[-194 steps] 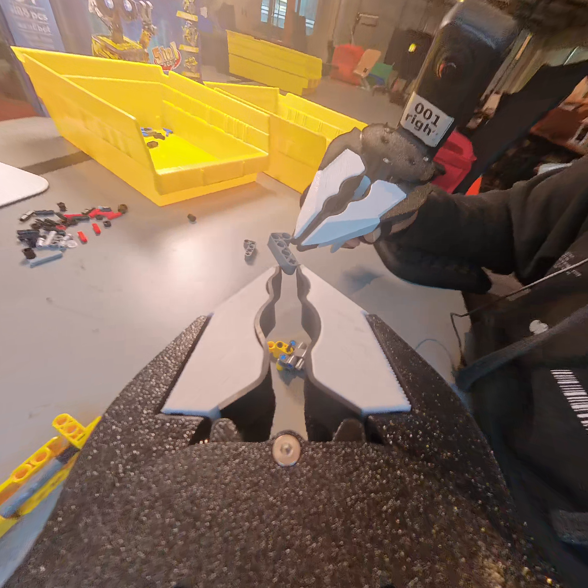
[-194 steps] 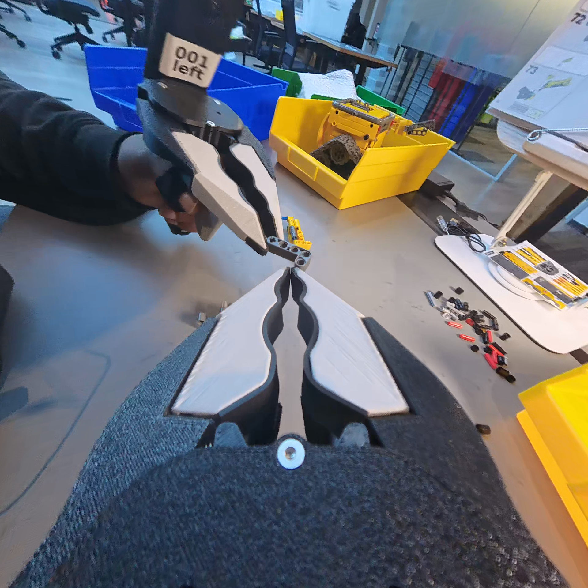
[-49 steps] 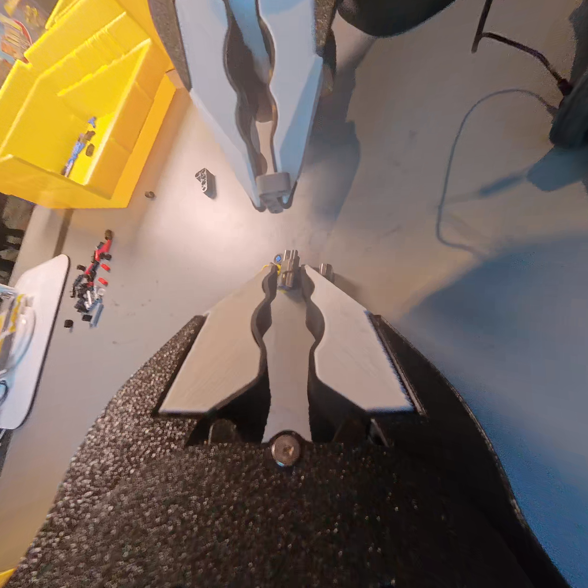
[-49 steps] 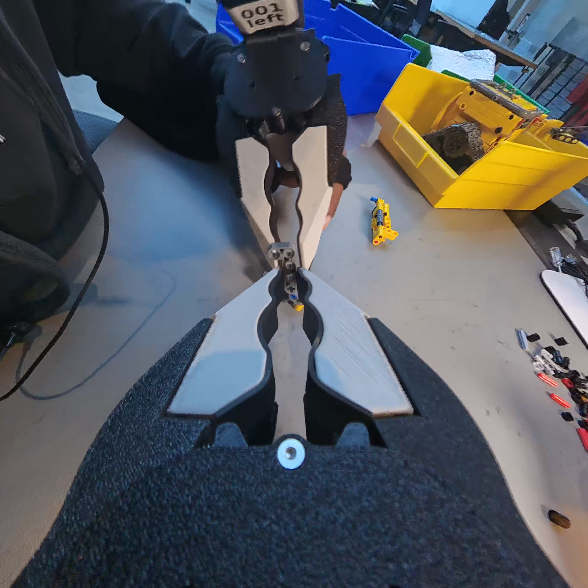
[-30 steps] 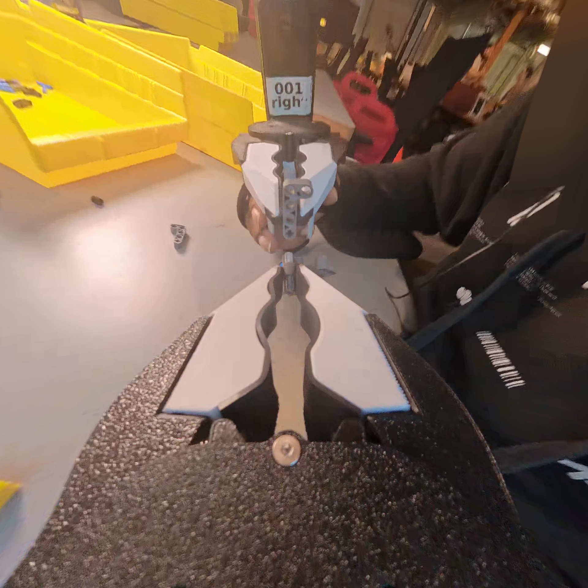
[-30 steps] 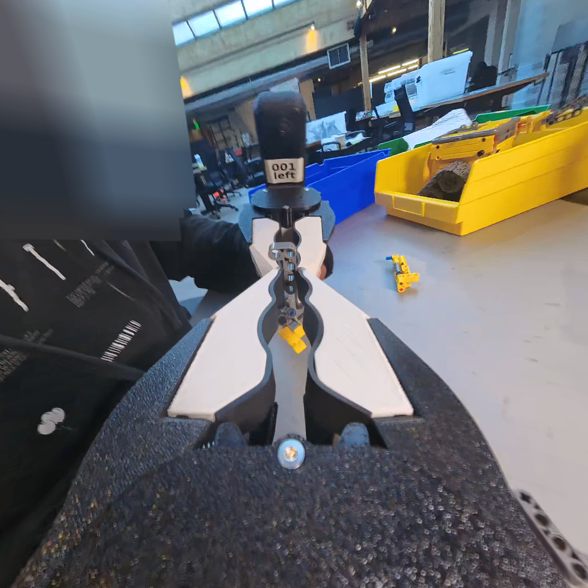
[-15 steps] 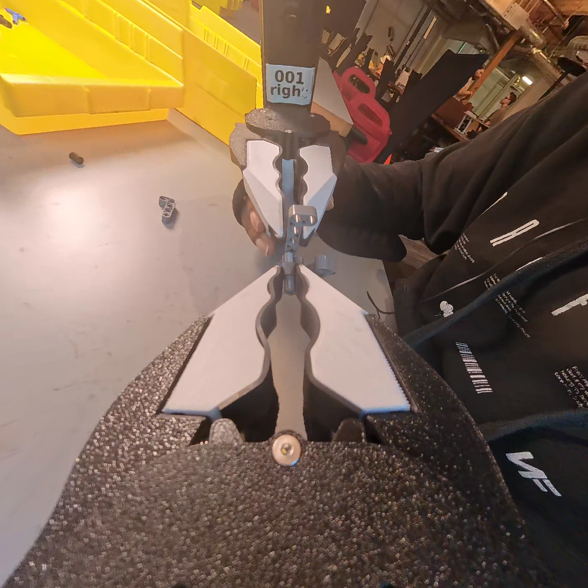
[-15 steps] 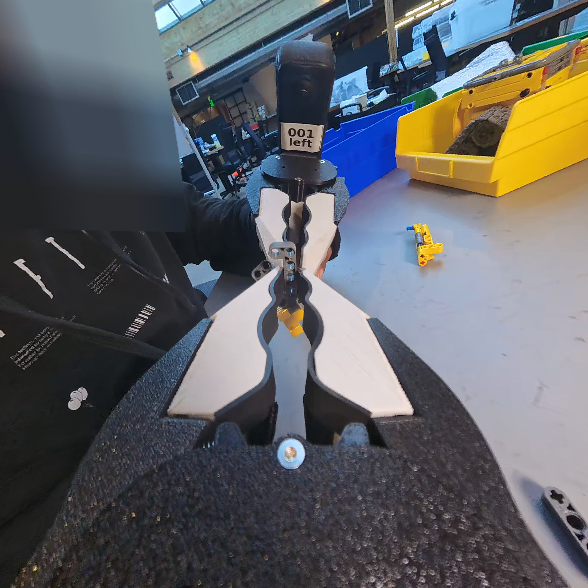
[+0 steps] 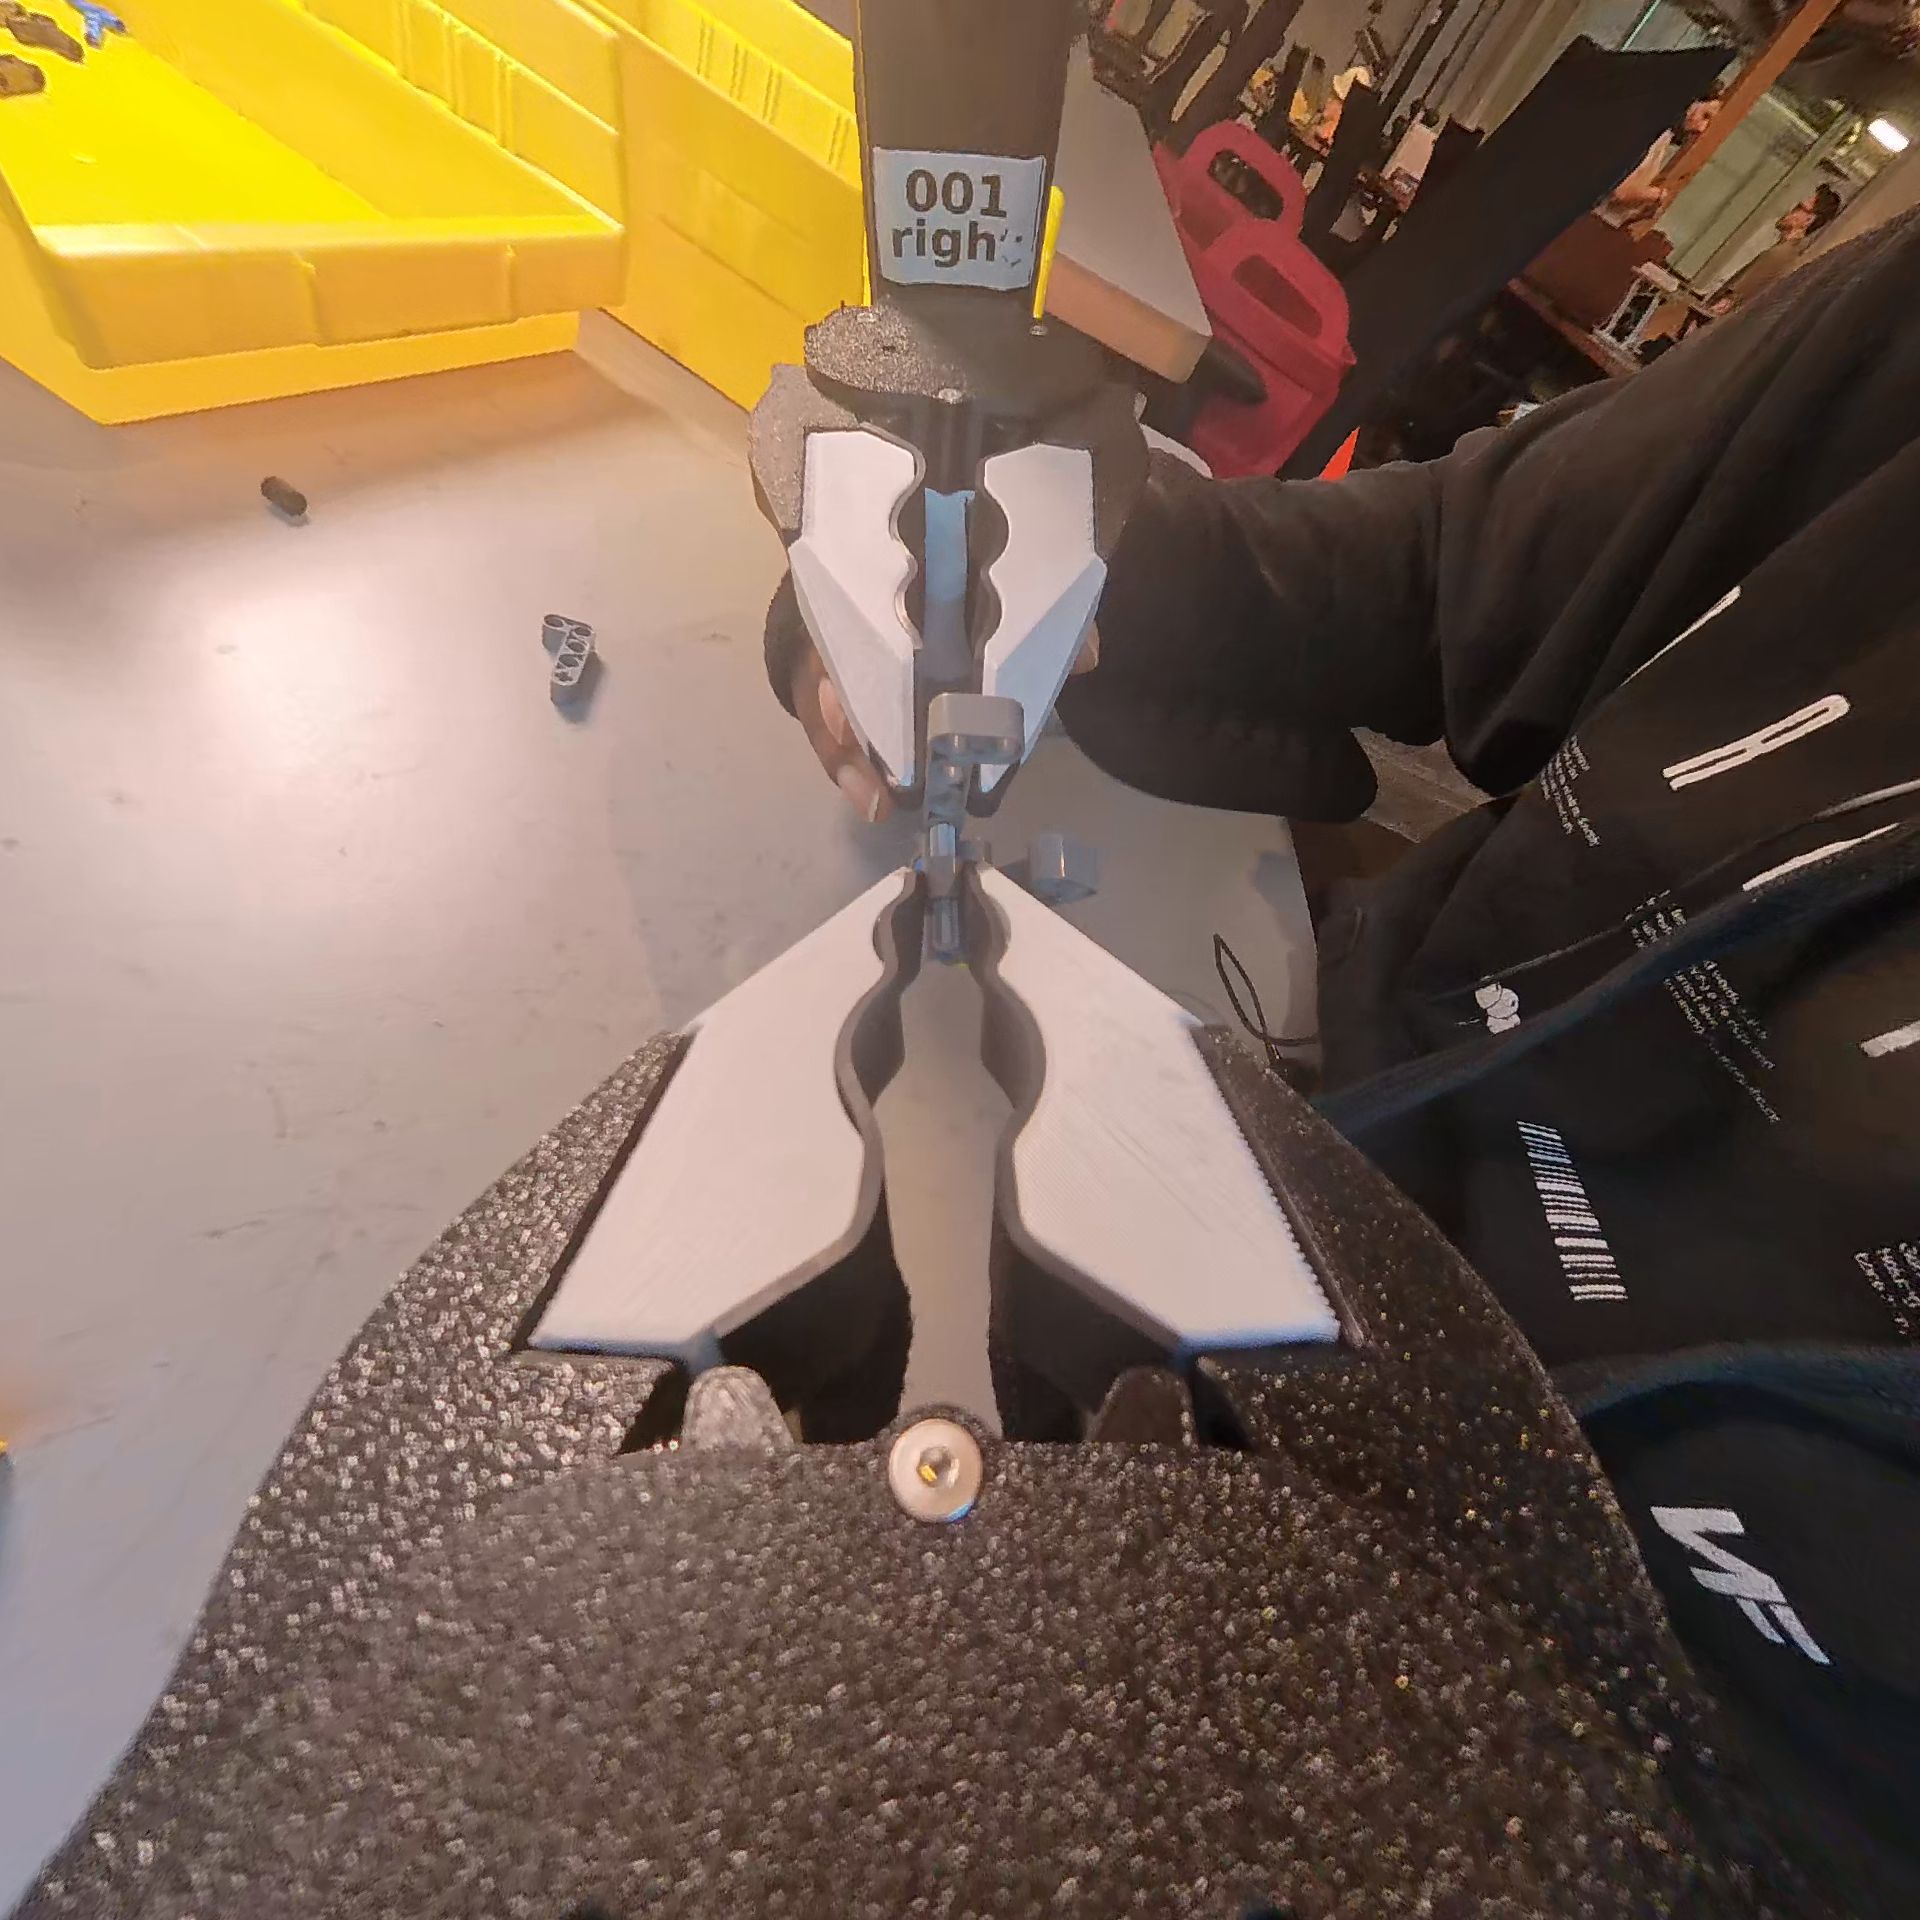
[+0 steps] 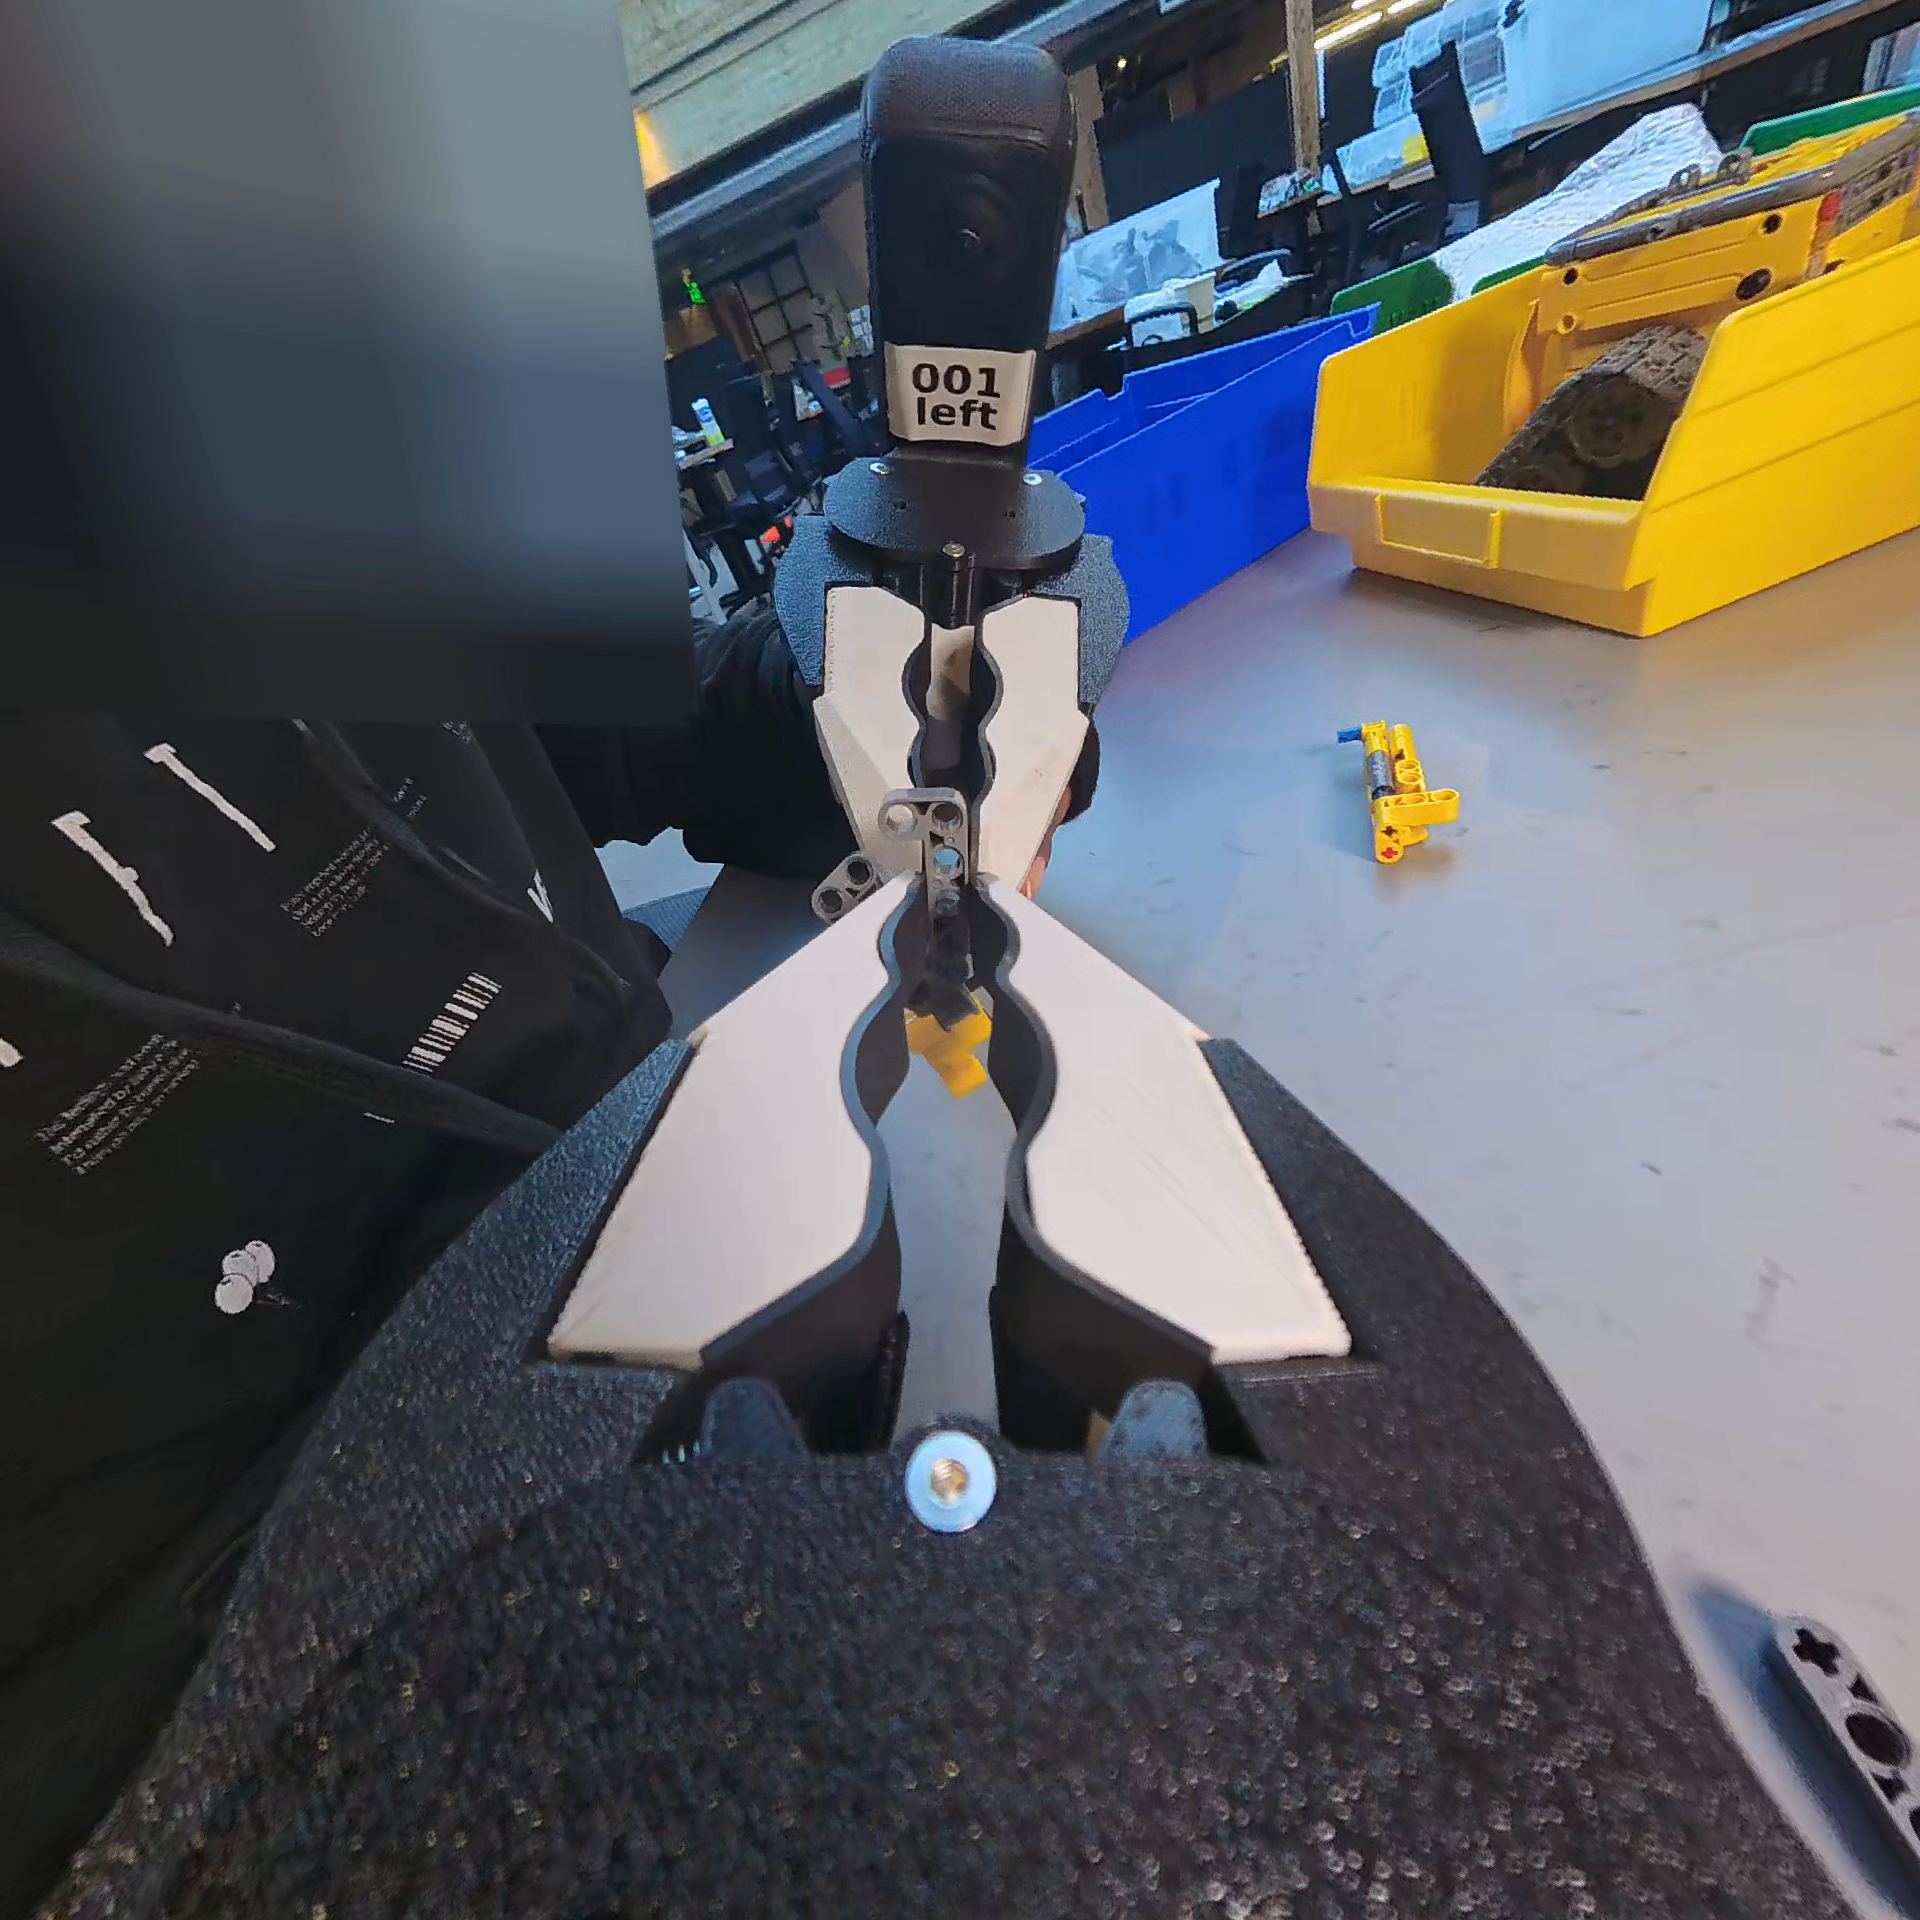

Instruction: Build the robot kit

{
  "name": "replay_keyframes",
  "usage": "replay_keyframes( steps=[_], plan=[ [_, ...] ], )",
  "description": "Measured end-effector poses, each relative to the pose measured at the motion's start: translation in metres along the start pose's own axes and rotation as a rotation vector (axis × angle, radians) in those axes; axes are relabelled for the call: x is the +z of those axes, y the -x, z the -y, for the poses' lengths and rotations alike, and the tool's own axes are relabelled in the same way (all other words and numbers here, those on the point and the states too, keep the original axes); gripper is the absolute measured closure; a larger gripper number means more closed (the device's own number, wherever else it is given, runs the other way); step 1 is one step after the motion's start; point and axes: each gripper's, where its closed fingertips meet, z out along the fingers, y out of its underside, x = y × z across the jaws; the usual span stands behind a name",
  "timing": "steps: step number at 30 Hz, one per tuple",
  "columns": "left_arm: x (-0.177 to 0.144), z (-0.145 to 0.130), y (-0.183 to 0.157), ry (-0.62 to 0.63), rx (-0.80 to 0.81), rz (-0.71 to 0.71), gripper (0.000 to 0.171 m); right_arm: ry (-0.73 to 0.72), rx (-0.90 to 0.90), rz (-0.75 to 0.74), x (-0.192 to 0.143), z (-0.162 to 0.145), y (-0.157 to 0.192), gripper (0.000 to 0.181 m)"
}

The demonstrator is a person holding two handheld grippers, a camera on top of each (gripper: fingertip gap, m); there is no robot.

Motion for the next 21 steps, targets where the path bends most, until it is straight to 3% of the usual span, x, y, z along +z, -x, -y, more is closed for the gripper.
replay_keyframes(
  steps=[8,18,21],
  plan=[
    [-0.003,0.004,0.002,-0.01,0.038,0.053,0.165,-0.032,0.016,0.003,0.002,0.004,-0.002,0.174],
    [-0.013,0.03,0.006,-0.22,-0.064,0.029,0.166,-0.255,0.13,-0.024,0.002,0.031,-0.01,0.174],
    [-0.013,0.031,0.007,-0.232,-0.063,0.033,0.166,-0.274,0.145,-0.027,0.002,0.033,-0.011,0.174]
  ],
)
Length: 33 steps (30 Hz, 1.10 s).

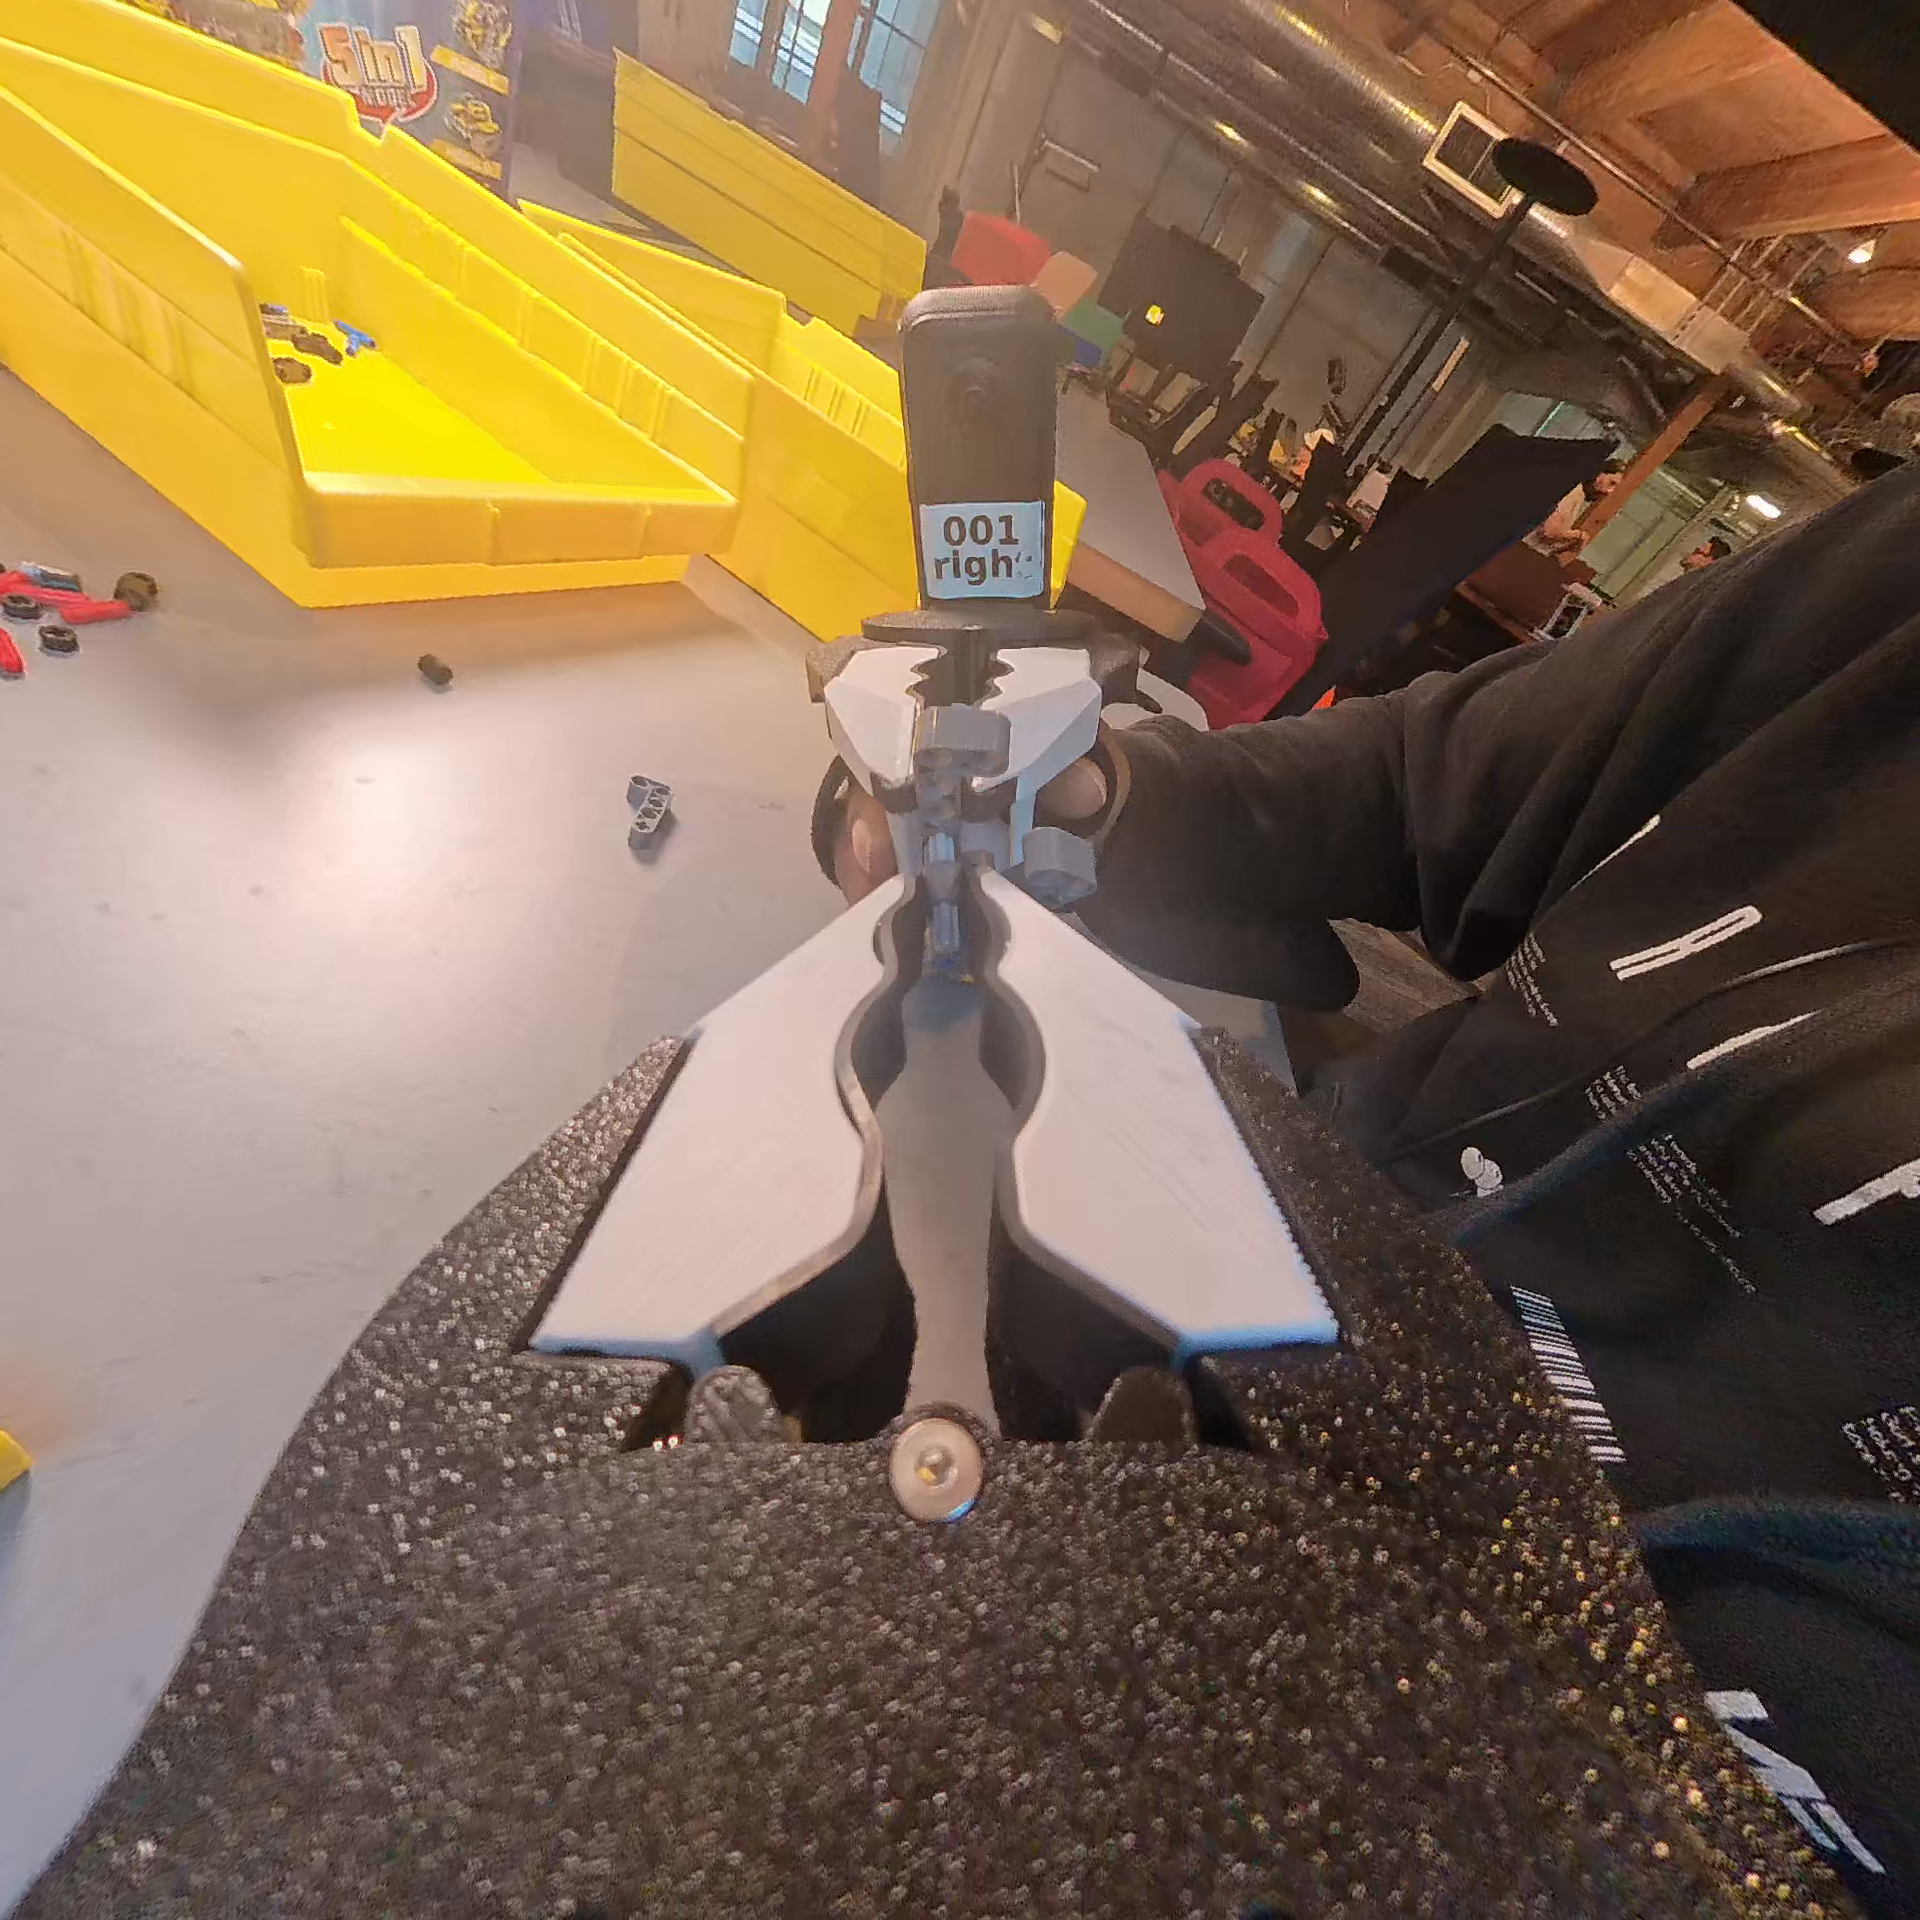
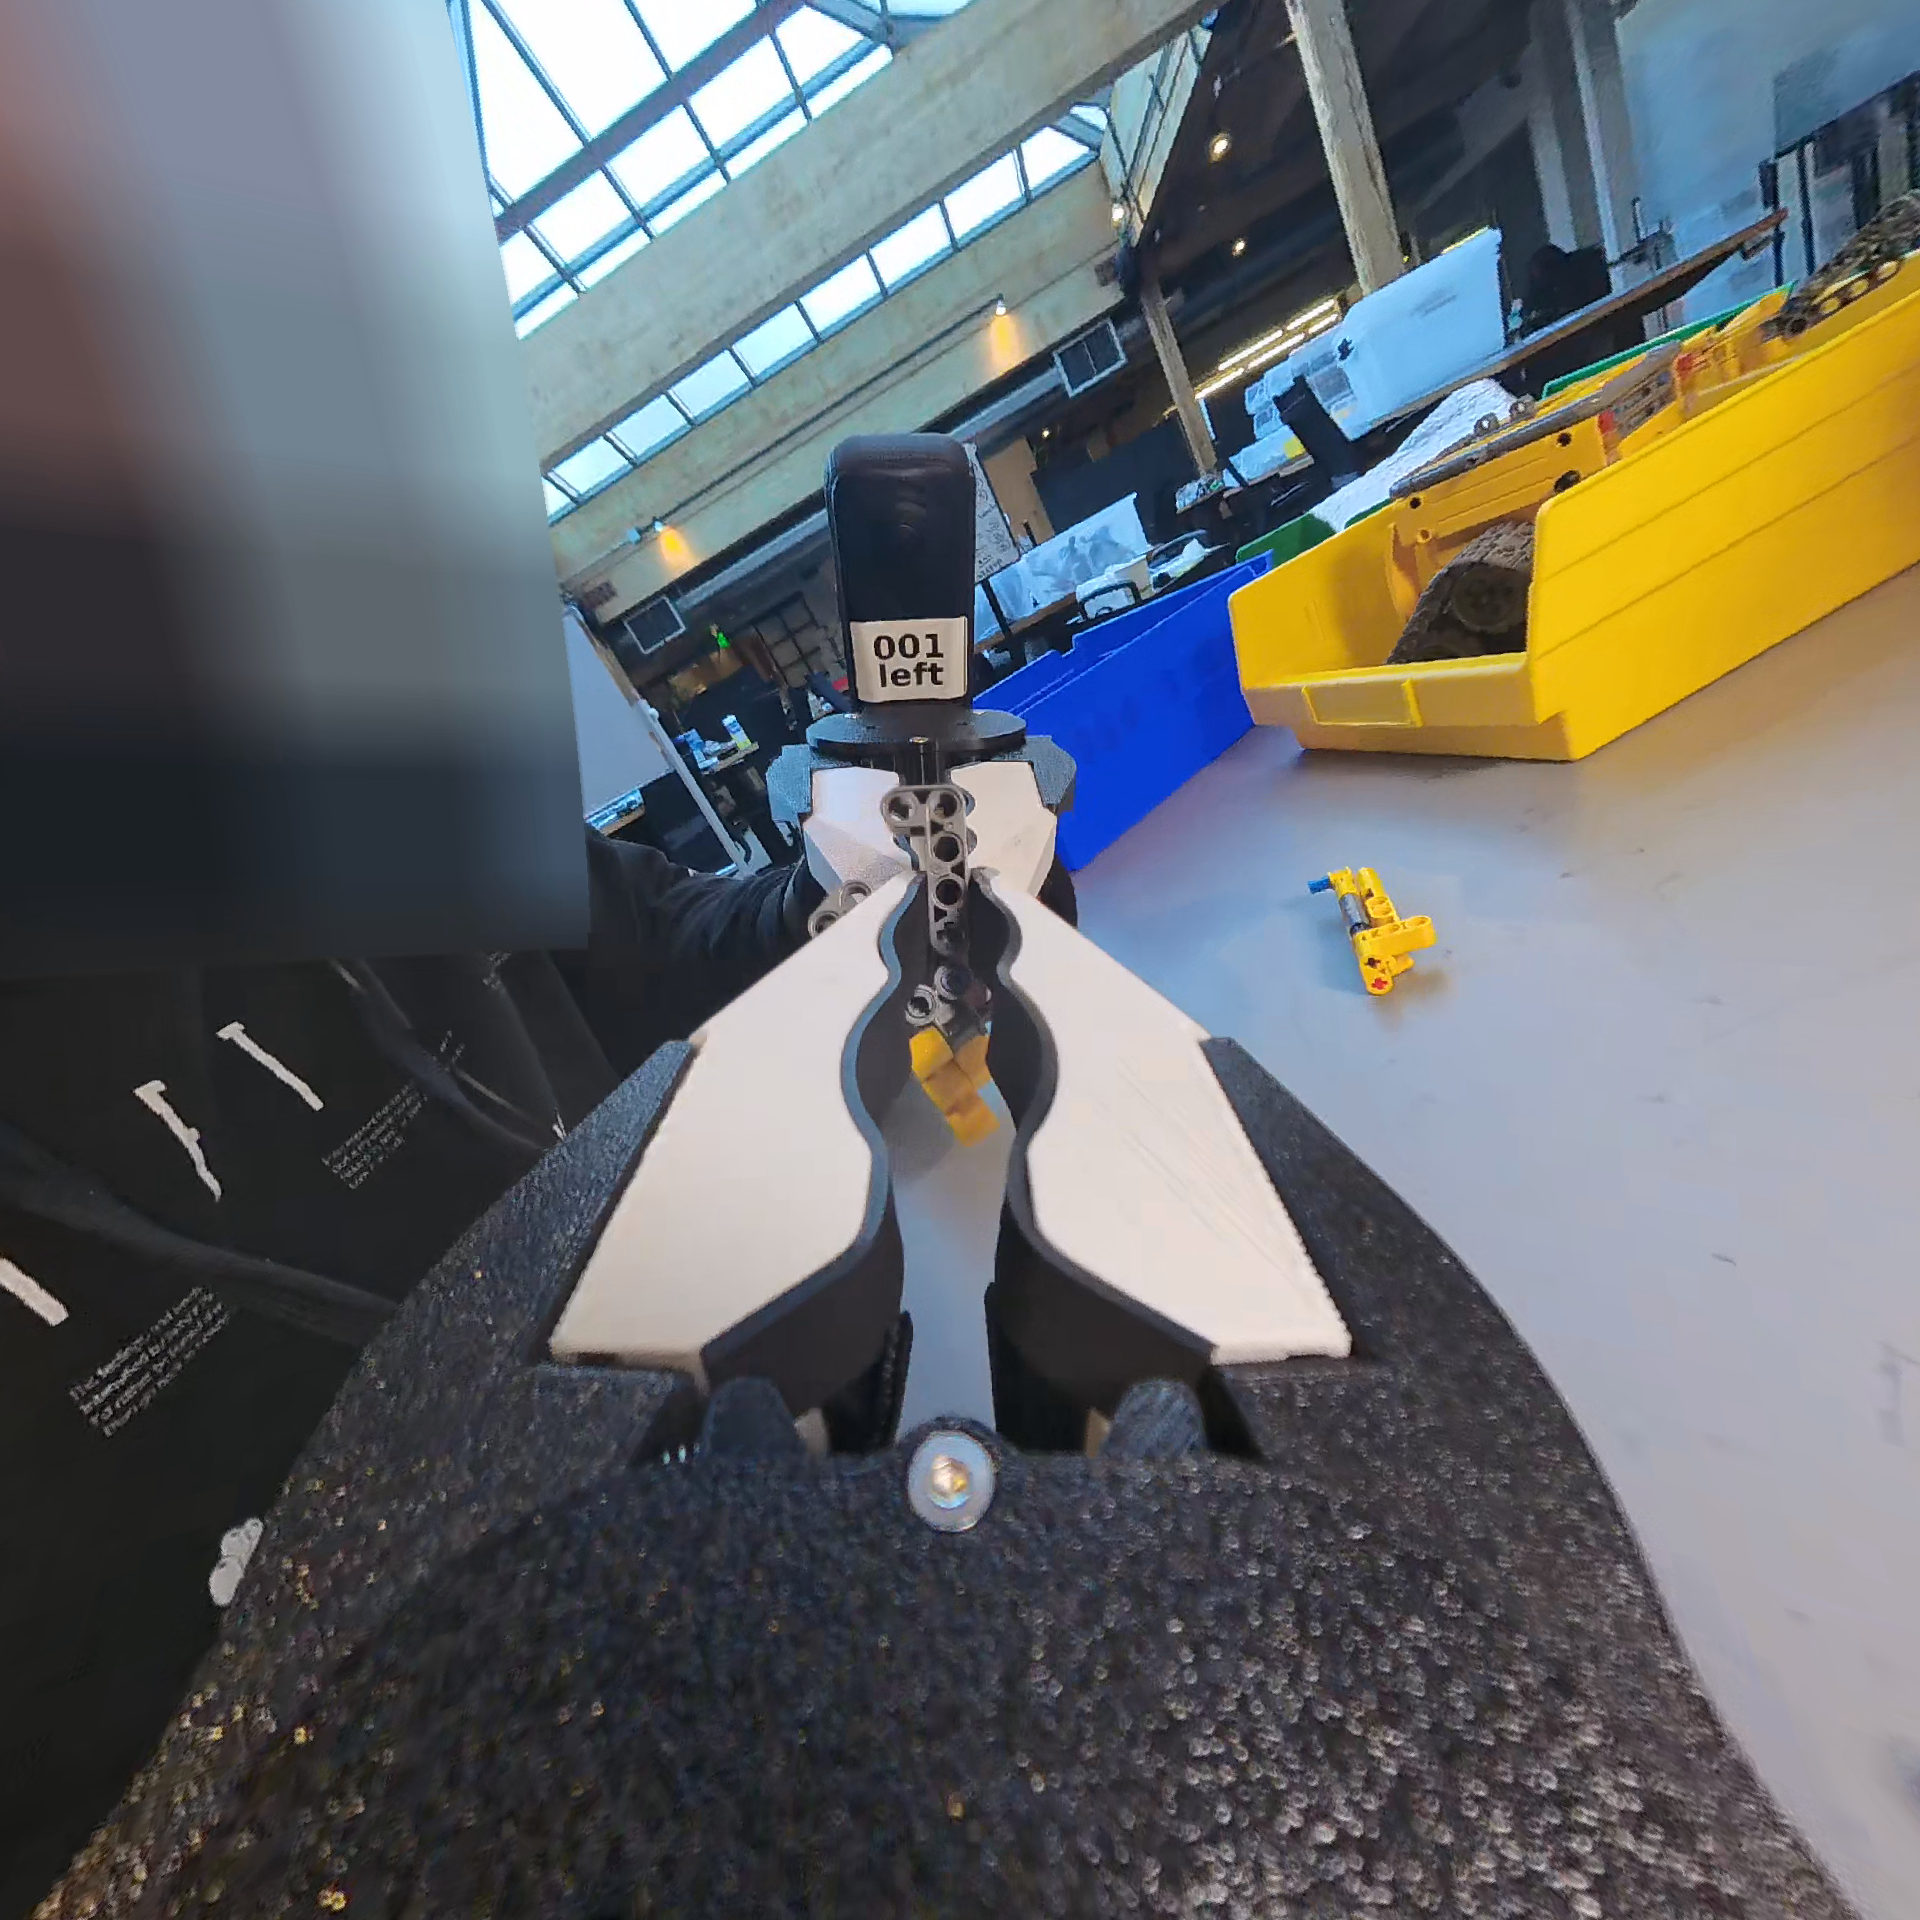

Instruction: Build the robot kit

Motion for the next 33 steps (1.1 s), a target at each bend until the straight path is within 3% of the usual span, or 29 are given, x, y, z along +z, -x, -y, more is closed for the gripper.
replay_keyframes(
  steps=[18,30,33],
  plan=[
    [-0.002,0.011,-0.001,-0.056,0.03,0.028,0.167,-0.072,0.073,0.012,0.006,0.008,0.001,0.174],
    [-0.001,0.011,-0.004,-0.025,0.025,-0.017,0.165,-0.081,0.126,0.079,0.008,0.008,0.005,0.174],
    [-0.005,0.013,-0.006,-0.034,0.054,-0.025,0.157,-0.078,0.123,0.092,0.008,0.007,0.006,0.174]
  ],
)
